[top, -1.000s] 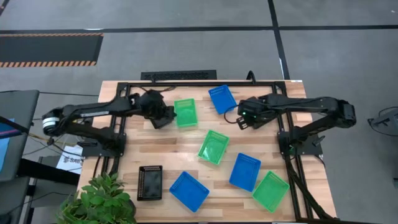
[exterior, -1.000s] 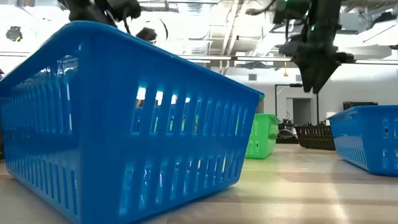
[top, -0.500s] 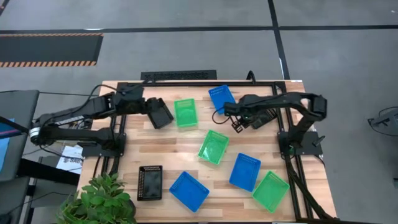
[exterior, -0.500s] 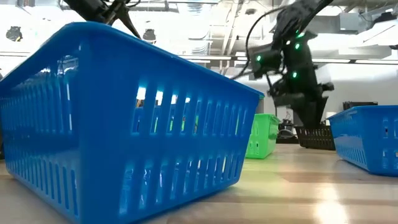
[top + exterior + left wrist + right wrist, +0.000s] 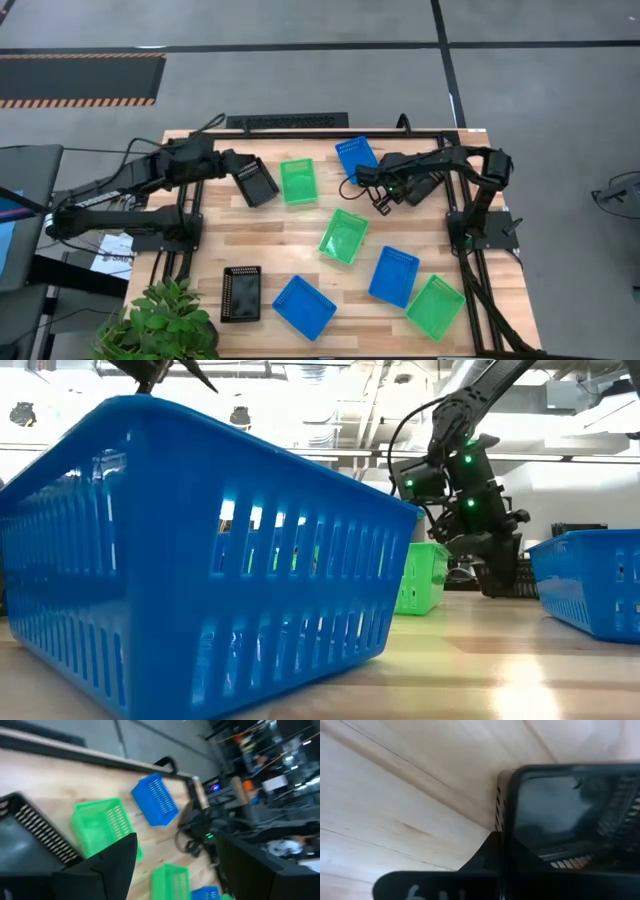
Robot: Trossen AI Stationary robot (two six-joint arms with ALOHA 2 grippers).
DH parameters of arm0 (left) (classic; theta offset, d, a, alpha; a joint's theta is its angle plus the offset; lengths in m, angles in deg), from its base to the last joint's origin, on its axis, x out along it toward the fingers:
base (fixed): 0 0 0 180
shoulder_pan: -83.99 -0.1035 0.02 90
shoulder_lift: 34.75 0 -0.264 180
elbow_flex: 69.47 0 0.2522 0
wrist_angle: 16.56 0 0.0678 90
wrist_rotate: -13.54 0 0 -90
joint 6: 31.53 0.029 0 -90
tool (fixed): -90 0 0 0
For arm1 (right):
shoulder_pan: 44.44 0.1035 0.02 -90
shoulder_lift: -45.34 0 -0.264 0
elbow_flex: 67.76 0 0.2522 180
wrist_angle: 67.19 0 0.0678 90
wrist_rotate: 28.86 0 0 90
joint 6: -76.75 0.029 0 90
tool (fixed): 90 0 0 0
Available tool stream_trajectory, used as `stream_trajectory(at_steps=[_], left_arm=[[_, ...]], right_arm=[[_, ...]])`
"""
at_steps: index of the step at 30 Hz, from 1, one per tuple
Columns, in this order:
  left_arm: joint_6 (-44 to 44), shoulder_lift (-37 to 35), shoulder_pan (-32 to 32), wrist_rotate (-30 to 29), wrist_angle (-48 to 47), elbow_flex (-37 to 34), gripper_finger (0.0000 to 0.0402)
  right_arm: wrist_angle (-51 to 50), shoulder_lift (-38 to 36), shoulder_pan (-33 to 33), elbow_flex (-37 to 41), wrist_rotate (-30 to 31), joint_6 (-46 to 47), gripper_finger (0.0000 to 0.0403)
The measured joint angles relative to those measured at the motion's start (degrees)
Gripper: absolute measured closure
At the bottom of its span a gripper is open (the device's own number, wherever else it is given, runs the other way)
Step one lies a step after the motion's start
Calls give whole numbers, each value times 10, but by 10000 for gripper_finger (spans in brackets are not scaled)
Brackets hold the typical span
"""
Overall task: Stack baskets by color
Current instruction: Stack the top right black bin on top of the top black bin
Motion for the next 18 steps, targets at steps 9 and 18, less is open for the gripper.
stream_trajectory(at_steps=[9, 18], left_arm=[[18, -67, 0, -46, 23, 0, 145], [32, -105, 0, -75, 22, 0, 145]], right_arm=[[-86, -123, 9, -28, -2, 36, 398], [-25, -208, 36, -191, 0, -7, 399]])
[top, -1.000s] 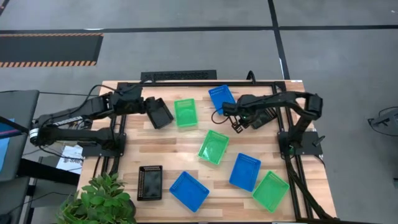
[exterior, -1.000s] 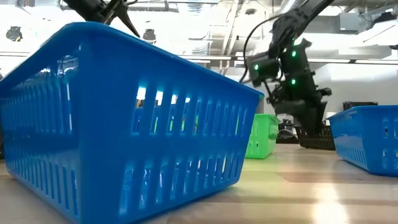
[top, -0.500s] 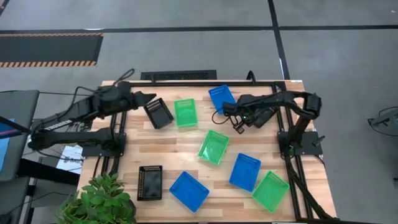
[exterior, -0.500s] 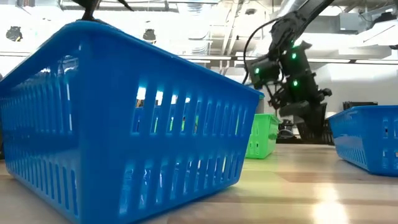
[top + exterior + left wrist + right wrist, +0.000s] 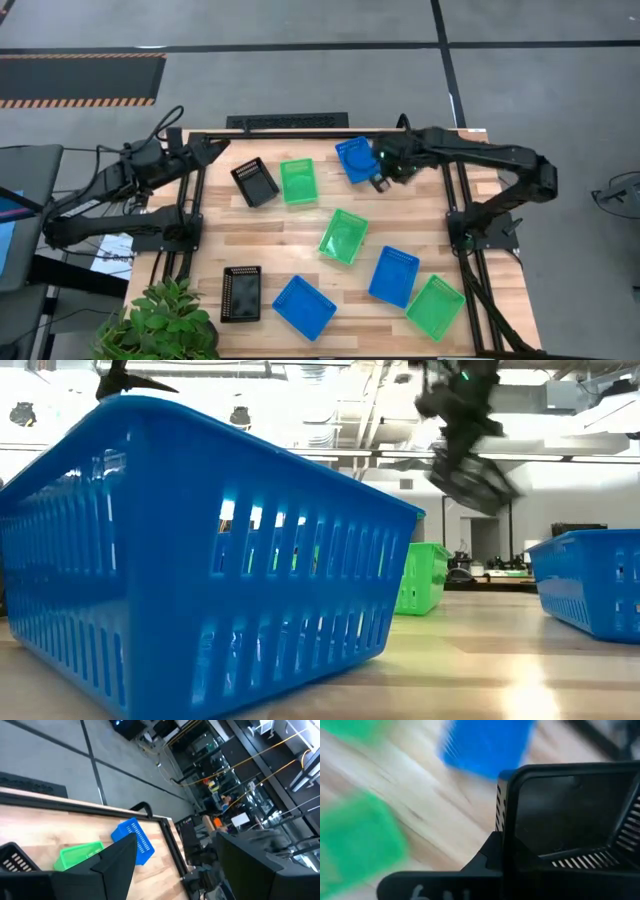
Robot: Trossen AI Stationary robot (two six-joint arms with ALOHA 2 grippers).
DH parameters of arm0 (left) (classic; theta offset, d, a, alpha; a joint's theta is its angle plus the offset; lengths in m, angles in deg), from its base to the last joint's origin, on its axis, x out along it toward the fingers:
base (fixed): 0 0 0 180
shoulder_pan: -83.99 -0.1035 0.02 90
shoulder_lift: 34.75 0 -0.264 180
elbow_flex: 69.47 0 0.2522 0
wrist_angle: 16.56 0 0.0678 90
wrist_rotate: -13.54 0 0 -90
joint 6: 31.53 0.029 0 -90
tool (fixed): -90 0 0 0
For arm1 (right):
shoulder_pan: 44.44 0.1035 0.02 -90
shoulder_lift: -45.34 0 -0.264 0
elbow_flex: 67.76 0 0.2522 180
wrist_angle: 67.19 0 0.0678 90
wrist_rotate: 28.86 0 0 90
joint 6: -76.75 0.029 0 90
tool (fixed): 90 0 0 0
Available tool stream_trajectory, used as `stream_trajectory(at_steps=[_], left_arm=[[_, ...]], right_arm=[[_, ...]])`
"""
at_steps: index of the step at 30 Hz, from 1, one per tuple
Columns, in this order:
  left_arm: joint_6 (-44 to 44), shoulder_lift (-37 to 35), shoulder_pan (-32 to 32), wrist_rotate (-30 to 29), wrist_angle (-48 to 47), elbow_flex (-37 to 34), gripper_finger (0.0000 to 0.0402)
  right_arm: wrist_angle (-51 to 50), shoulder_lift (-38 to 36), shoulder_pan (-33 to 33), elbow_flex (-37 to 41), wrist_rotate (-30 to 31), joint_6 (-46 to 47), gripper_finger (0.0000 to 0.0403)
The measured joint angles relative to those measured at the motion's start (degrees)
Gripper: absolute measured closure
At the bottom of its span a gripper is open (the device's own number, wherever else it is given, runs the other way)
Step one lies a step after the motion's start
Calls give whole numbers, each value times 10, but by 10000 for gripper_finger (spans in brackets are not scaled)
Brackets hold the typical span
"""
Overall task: Stack baskets by color
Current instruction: Stack the top right black bin on top of the top black bin
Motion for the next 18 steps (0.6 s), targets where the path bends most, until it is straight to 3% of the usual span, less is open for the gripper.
stream_trajectory(at_steps=[8, 18], left_arm=[[20, -3, 0, 0, -1, 0, 145], [38, -3, 0, -16, -1, 0, 145]], right_arm=[[184, 97, 22, -167, -17, -244, 399], [256, 285, 81, -310, -16, -576, 397]])
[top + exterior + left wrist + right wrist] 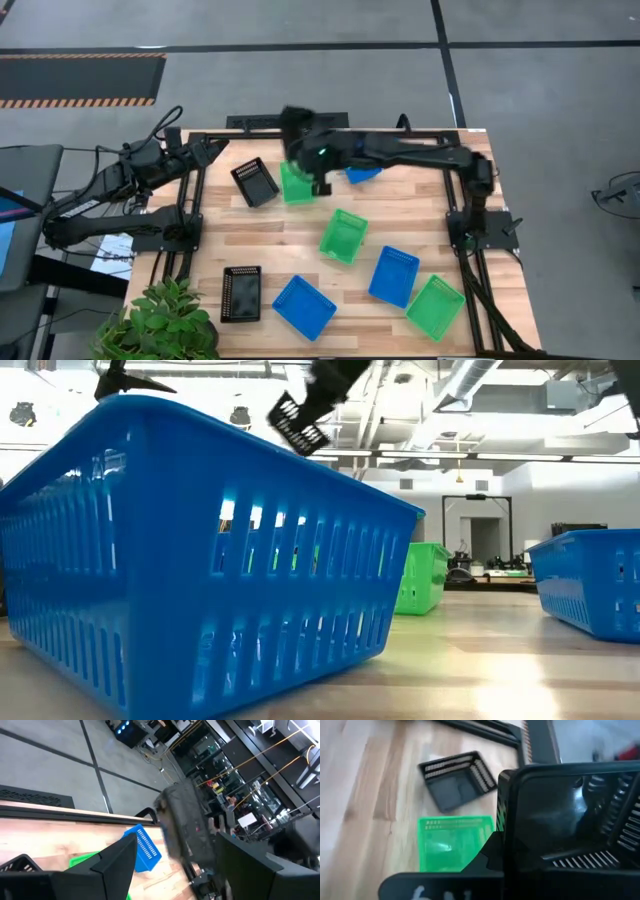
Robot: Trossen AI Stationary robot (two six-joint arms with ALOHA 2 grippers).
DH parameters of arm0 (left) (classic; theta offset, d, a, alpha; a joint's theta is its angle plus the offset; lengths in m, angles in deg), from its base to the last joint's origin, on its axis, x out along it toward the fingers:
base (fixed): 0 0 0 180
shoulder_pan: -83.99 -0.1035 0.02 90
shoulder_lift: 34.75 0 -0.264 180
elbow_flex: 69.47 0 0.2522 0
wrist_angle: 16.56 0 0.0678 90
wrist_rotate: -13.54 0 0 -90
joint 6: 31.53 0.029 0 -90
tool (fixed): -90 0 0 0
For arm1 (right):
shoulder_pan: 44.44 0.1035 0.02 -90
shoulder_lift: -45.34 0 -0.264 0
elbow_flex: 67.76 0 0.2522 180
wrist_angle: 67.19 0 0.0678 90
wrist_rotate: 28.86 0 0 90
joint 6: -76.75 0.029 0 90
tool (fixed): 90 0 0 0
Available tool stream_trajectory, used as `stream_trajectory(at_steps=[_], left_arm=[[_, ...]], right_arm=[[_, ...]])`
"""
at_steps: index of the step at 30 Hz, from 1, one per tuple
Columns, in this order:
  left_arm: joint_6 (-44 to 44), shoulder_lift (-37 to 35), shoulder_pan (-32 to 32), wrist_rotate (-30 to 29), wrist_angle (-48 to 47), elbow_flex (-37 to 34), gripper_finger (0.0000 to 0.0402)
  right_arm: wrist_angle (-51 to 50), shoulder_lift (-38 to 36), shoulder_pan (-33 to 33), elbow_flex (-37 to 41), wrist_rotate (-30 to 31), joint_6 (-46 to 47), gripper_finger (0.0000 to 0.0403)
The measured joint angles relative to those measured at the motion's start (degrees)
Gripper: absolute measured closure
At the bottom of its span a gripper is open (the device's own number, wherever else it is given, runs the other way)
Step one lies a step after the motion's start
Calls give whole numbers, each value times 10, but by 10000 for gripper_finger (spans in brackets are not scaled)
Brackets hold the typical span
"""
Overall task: Stack baskets by color
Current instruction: Stack the top right black bin on top of the top black bin
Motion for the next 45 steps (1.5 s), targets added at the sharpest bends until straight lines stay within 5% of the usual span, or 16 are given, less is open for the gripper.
stream_trajectory(at_steps=[7, 21, 45], left_arm=[[3, 0, 0, 0, -1, 0, 145], [-8, 0, 0, 2, -1, 0, 145], [-8, -3, 0, 5, -5, 0, 145]], right_arm=[[11, 119, 39, -69, 0, -135, 397], [61, 309, 34, -218, 1, -147, 396], [28, 369, 8, -249, -72, -145, 396]])
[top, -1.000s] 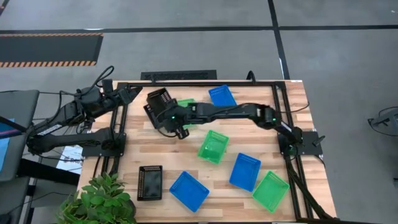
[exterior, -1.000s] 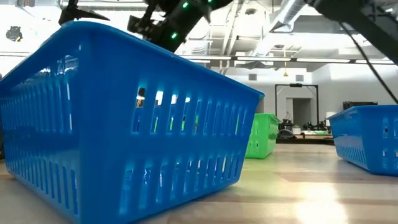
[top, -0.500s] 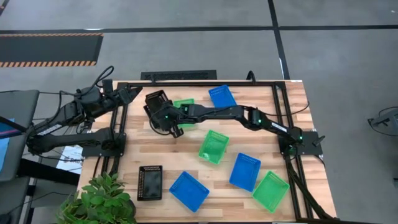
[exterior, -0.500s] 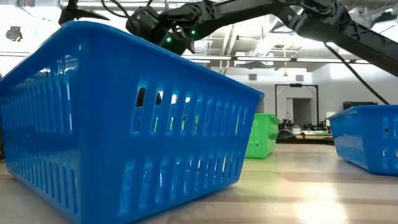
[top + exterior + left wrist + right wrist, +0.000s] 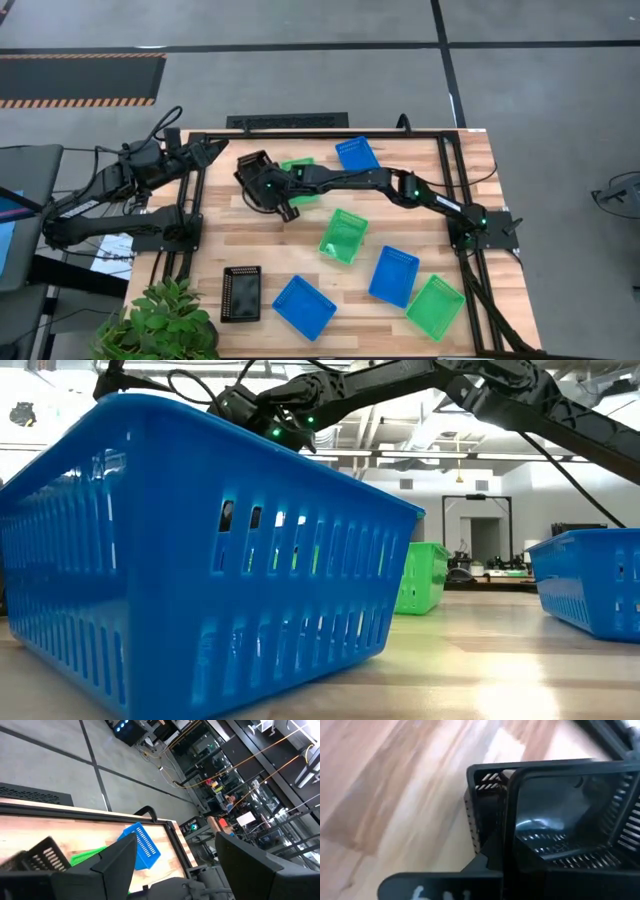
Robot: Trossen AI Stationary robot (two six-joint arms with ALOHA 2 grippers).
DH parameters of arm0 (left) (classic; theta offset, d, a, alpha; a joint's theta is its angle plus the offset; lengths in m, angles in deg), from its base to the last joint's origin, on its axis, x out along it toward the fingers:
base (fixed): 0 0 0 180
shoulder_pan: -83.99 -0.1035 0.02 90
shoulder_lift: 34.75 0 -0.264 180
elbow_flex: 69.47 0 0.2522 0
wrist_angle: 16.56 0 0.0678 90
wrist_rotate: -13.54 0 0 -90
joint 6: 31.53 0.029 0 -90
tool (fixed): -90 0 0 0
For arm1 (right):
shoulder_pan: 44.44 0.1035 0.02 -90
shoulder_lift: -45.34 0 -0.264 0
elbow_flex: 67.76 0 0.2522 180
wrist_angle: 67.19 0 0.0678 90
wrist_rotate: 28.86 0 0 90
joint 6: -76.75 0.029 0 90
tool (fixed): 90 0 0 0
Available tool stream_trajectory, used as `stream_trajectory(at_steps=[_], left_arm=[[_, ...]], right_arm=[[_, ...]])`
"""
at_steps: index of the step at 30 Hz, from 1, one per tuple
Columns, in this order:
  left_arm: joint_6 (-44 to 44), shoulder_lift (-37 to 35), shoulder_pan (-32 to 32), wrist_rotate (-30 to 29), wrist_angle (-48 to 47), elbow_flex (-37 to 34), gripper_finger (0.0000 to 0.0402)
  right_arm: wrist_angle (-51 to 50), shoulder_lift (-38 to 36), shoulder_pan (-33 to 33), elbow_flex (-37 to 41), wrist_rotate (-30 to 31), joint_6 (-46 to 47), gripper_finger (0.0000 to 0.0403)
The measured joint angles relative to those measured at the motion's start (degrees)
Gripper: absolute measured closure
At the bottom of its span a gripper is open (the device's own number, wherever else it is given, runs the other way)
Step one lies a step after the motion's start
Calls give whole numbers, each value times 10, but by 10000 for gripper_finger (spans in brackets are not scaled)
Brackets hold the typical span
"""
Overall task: Stack baskets by color
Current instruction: Stack the top right black bin on top of the top black bin
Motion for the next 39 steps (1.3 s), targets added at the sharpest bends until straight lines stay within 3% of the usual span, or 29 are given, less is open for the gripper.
stream_trajectory(at_steps=[9, 30, 39], left_arm=[[0, 0, 0, 0, 0, 0, 145], [9, 0, 0, 4, 0, 0, 145], [9, 0, 0, 16, 1, 0, 145]], right_arm=[[-26, 0, -2, 0, -2, -2, 387], [-54, -11, 7, -2, 27, -6, 213], [-59, -32, 16, -2, 30, -6, 184]])
